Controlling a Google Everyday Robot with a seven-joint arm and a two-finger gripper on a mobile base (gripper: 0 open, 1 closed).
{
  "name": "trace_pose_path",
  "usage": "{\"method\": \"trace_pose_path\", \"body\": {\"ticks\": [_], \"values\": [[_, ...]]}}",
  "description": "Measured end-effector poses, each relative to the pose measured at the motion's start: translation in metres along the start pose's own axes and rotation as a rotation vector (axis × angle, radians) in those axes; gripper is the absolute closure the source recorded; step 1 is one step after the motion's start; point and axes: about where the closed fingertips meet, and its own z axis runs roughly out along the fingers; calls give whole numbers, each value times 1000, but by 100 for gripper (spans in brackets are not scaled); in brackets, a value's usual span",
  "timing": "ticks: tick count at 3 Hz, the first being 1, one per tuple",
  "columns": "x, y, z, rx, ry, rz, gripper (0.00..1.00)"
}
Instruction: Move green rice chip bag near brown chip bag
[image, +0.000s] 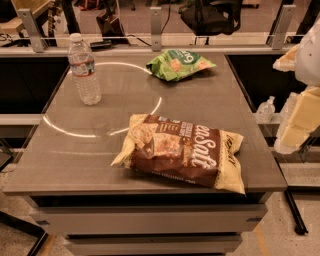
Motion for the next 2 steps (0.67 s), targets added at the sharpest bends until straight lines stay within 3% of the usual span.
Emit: {"method": "trace_pose_path", "body": {"ticks": [1, 2], "values": [[-3, -2, -3, 23, 0, -5, 0], [-7, -10, -14, 114, -32, 4, 0]]}}
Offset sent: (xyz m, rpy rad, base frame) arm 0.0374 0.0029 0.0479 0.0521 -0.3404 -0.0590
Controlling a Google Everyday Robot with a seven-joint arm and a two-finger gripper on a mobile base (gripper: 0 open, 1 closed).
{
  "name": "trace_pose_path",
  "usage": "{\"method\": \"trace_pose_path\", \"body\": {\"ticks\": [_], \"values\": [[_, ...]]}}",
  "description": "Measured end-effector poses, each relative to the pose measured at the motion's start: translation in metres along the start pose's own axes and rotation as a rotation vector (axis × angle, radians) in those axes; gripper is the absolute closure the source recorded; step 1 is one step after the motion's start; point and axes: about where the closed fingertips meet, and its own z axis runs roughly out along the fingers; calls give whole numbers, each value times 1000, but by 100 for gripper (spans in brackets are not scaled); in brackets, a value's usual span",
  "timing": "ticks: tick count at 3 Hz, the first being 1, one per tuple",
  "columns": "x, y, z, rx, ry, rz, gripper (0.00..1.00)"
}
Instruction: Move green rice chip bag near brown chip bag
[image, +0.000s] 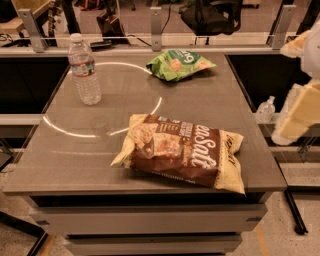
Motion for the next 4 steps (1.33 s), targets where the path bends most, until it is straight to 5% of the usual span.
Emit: {"method": "trace_pose_path", "body": {"ticks": [2, 4], "values": [[-23, -66, -10, 244, -199, 12, 0], [-38, -138, 6, 293, -349, 96, 0]]}}
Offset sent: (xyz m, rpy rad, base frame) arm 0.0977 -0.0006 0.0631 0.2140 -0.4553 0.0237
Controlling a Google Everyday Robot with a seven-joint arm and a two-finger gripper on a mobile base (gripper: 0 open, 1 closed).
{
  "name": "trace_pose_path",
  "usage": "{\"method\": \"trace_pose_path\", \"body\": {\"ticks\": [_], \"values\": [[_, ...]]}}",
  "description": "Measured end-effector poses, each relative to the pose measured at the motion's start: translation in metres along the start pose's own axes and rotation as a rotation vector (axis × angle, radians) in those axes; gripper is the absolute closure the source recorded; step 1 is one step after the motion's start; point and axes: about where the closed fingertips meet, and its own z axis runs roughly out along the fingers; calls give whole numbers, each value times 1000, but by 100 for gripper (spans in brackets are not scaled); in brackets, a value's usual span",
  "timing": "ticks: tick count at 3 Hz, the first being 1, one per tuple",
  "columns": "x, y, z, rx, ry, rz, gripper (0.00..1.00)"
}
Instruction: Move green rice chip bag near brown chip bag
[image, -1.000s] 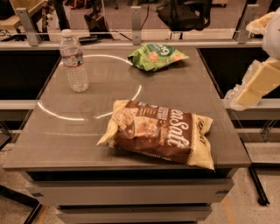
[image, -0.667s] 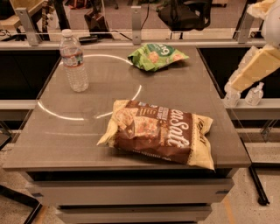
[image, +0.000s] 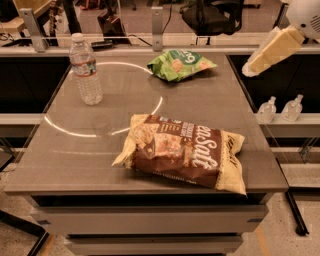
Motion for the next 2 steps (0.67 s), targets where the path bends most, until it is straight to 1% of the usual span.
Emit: {"method": "trace_pose_path", "body": {"ticks": [1, 2], "values": [[-4, -29, 29, -9, -58, 72, 0], [-3, -46, 58, -6, -79, 205, 0]]}}
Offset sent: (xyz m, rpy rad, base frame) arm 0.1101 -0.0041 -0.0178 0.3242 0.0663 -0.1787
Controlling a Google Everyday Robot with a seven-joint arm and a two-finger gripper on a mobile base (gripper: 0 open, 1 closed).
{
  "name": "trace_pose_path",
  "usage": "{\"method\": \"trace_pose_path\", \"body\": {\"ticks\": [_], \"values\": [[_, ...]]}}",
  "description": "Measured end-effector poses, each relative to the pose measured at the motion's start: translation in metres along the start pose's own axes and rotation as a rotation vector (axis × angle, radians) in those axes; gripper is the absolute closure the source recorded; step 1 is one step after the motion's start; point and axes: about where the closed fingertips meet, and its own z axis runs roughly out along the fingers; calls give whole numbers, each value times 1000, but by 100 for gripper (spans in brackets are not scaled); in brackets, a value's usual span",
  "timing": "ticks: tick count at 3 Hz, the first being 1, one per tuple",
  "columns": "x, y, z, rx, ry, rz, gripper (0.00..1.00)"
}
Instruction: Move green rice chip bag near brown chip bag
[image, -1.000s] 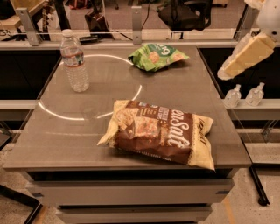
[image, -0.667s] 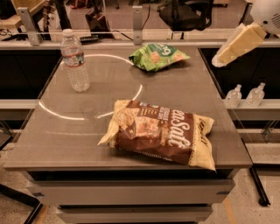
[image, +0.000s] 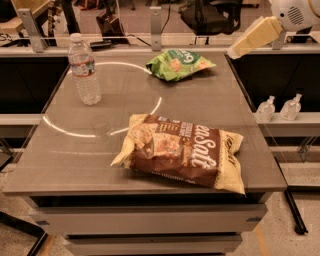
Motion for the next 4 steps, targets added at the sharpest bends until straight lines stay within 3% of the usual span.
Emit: {"method": "trace_pose_path", "body": {"ticks": [1, 2, 4], "values": [[0, 0, 0, 0, 0, 0, 0], [9, 4, 10, 45, 30, 66, 0], [45, 17, 53, 247, 84, 178, 0]]}}
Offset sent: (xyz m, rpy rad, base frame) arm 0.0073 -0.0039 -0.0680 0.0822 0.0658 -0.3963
